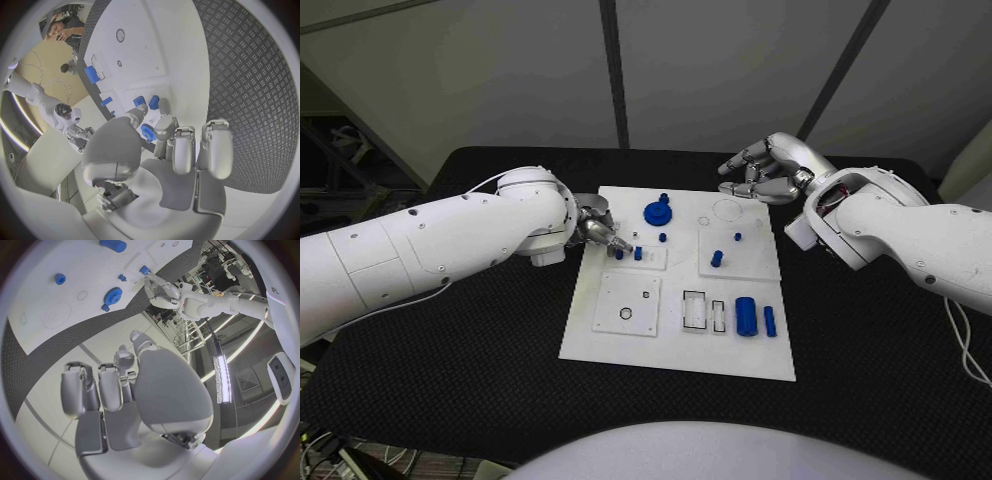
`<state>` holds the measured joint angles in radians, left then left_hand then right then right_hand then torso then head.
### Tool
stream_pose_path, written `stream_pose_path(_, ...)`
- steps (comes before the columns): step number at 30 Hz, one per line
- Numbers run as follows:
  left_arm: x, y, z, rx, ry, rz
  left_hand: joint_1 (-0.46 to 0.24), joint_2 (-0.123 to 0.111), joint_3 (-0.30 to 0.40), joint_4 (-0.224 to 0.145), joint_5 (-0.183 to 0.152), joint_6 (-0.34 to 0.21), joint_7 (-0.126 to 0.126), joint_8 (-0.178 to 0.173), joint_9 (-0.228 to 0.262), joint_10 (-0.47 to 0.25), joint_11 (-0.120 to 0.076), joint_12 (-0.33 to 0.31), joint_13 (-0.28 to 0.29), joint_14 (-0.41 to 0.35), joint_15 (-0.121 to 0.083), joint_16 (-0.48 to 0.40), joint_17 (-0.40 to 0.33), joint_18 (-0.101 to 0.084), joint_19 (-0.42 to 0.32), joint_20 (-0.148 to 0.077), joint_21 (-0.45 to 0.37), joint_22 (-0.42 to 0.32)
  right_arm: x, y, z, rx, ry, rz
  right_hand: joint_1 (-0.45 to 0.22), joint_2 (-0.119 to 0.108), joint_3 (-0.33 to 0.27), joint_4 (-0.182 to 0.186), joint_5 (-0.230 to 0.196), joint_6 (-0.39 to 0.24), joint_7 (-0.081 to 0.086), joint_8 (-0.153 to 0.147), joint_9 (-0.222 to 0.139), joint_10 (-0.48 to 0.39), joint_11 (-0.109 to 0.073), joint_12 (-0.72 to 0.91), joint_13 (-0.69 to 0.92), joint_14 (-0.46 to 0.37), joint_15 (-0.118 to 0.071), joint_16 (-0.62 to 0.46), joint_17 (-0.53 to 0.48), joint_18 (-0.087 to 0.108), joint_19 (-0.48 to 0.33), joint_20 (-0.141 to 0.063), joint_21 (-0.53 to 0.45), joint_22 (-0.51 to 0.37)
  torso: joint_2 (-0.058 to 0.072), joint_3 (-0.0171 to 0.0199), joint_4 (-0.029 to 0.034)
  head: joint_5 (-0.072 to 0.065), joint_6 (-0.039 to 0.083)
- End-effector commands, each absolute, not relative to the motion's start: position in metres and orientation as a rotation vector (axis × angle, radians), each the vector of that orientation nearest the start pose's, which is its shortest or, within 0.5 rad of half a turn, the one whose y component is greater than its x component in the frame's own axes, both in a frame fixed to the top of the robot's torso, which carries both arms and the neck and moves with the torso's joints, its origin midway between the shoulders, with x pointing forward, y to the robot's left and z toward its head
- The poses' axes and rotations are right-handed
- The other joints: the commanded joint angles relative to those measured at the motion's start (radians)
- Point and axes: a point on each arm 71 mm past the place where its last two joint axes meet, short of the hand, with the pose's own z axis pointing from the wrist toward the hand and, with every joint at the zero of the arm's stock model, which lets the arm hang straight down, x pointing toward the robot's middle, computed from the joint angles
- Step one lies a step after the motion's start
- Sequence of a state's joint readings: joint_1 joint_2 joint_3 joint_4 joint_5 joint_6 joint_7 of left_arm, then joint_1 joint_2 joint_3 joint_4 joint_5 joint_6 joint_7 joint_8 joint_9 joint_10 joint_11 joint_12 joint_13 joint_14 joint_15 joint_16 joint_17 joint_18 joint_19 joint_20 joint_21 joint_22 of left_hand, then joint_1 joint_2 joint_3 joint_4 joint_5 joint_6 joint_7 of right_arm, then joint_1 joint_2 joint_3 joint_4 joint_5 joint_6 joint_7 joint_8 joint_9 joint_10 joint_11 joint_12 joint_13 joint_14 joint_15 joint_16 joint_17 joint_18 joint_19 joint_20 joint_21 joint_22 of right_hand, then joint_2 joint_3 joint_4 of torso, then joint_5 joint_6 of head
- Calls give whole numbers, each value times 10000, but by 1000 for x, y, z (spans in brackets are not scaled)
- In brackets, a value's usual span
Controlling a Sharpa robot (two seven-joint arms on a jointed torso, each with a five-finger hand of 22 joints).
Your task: Assemble the parts on the task board
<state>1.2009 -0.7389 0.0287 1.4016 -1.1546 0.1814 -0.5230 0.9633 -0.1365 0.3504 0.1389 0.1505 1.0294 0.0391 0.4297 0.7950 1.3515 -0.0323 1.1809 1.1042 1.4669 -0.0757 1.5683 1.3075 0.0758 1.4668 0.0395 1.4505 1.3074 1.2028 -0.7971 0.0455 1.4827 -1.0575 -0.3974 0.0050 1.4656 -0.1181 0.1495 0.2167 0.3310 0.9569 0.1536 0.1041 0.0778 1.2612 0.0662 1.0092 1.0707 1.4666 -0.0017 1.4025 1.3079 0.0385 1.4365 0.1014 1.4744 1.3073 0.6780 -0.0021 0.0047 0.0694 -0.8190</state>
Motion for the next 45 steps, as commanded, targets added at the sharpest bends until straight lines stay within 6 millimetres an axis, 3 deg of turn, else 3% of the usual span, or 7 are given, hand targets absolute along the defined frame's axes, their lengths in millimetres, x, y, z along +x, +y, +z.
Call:
stream_pose_path(1,507,202,-208,-1700,22483,-3785,-44,87,-217,83,-24,37,0,-13,22,-20,51,37,1,1039,-27,24,2633,-370,68,-42,5,1355,506,-192,-149,2153,15681,9413,-76,-8,-12,68,46,-5,21,-35,-13,-68,-16,-47,-8,509,-70,-48,503,60,-52,21,-56,980,4,3,-1,-5,16)
stream_pose_path(19,514,209,-201,-3821,21142,-5095,254,468,-1563,901,14,-676,263,-187,-14,-1094,287,-1178,-1366,985,158,-80,2512,-198,-403,100,-609,802,506,-192,-149,2174,15710,9436,-124,-5,-25,107,50,-17,23,-42,-17,-69,-12,-47,-14,513,-67,-41,515,57,-42,22,-53,989,-1,15,-10,-55,32)
stream_pose_path(21,515,208,-199,-4066,20747,-5573,652,605,-1852,1049,14,-1337,599,-491,-233,-2918,612,-3188,-3377,119,439,-1576,899,241,-1829,311,-2404,-839,506,-192,-149,2181,15712,9430,-124,-5,-25,107,50,-17,23,-42,-17,-69,-12,-47,-14,513,-67,-41,515,57,-42,22,-53,989,-1,18,-4,-73,38)
stream_pose_path(24,517,203,-194,-3846,20105,-6356,1678,632,-1926,746,24,-2150,1036,-927,-658,-4091,1039,-4039,-3964,-1892,812,-4533,-1924,895,-4356,624,-5753,-3673,506,-192,-149,2174,15731,9433,-139,-3,-29,120,57,-28,25,-49,-20,-78,-12,-62,-29,511,-66,-48,508,63,-59,23,-66,968,0,17,2,-96,44)
stream_pose_path(33,515,167,-172,-217,17314,-7937,4327,168,-1069,-208,1,-2116,1243,-1816,-2566,-4972,1251,-5696,-5874,-3636,1107,-7535,-4992,1091,-4781,932,-7806,-5169,506,-191,-150,2142,15765,9463,-147,-9,-33,127,63,-33,25,-52,-22,-120,-10,-122,-81,505,-65,-69,483,68,-76,24,-80,947,7,28,-29,-130,116)
stream_pose_path(40,512,148,-177,1538,16845,-7618,4625,-13,-756,-230,16,-1763,1181,-2117,-3523,-4658,1282,-6540,-7129,-2466,990,-6418,-4785,1052,-3871,860,-7443,-4984,506,-190,-150,2131,15774,9491,-149,-10,-34,128,64,-33,25,-52,-22,-122,-9,-122,-81,505,-65,-68,485,69,-78,24,-82,945,14,13,-6,-192,142)
stream_pose_path(45,508,137,-187,2299,17050,-7335,4564,-193,-732,-176,11,-1524,1138,-2214,-4055,-4508,1263,-6946,-7814,-1167,930,-4340,-3171,617,-2230,795,-4965,-2864,506,-189,-150,2127,15784,9504,-153,-10,-35,133,68,-34,25,-53,-22,-155,-9,-168,-120,505,-64,-66,489,69,-78,25,-83,944,23,1,-11,-234,146)
